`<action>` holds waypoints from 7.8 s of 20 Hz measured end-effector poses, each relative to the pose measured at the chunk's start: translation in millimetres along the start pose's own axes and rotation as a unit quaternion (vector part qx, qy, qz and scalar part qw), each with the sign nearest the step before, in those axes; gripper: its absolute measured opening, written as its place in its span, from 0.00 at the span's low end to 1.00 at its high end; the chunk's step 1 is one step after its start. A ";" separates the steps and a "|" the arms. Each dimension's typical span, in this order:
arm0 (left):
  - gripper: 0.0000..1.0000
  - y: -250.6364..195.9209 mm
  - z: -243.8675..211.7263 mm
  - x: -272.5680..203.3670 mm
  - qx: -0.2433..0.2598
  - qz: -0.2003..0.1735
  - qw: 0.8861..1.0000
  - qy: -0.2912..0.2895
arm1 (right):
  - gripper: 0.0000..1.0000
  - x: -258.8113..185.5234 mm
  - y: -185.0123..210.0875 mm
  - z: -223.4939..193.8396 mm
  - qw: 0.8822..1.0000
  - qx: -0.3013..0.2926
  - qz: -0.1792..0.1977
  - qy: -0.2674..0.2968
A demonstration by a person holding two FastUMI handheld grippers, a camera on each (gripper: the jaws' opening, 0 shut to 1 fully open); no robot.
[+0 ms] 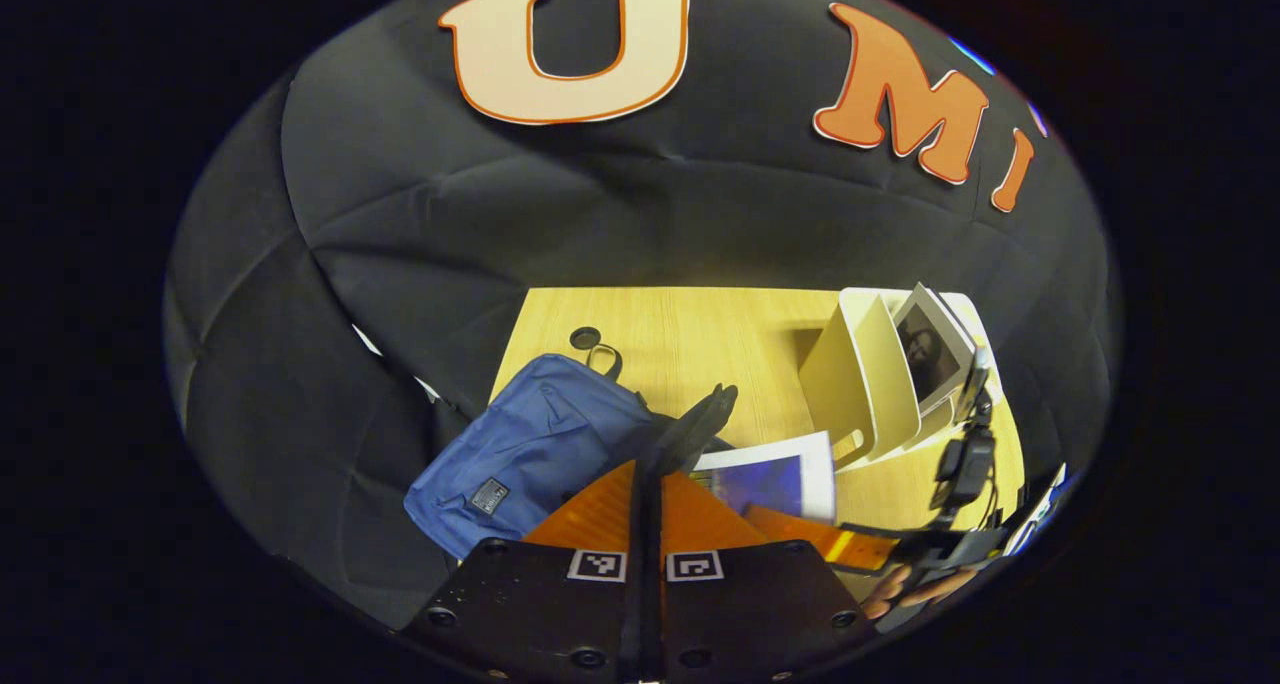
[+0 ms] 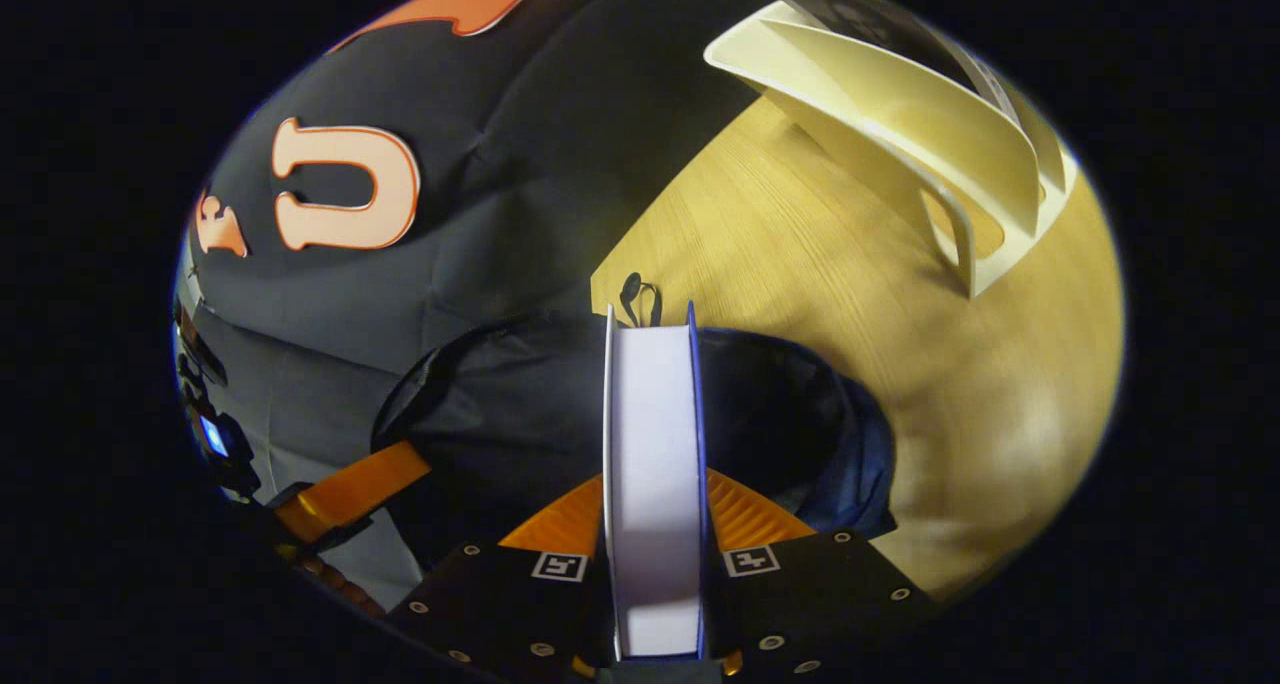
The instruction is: Open the schoolbag, grab two books from the bookshelf and put them into the schoolbag.
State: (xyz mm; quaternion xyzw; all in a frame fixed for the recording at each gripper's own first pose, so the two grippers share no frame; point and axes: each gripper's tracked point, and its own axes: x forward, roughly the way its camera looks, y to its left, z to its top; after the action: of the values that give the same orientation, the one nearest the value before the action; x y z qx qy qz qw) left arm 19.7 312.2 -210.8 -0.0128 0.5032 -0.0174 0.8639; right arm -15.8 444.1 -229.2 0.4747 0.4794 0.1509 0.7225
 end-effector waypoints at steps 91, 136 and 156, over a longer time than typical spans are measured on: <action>0.01 -31.3 -33.7 15.3 -0.019 -0.047 0.999 0.003 | 0.34 -298.4 -8.3 307.5 0.912 -0.342 -0.217 -0.059; 0.01 -58.4 -33.1 2.6 0.015 -0.055 0.998 0.027 | 0.33 18.9 -8.6 3.7 0.997 0.044 0.060 0.019; 0.00 -41.0 -29.3 6.3 -0.011 -0.021 1.000 0.005 | 0.96 -70.4 -44.7 56.3 0.996 -0.086 0.023 0.007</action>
State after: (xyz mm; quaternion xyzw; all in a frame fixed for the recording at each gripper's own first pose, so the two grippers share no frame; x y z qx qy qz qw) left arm -3.4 270.9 -229.1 -0.0324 0.5071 -0.0298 0.8608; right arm -14.2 343.8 -222.6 0.4211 0.4581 0.2114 0.7537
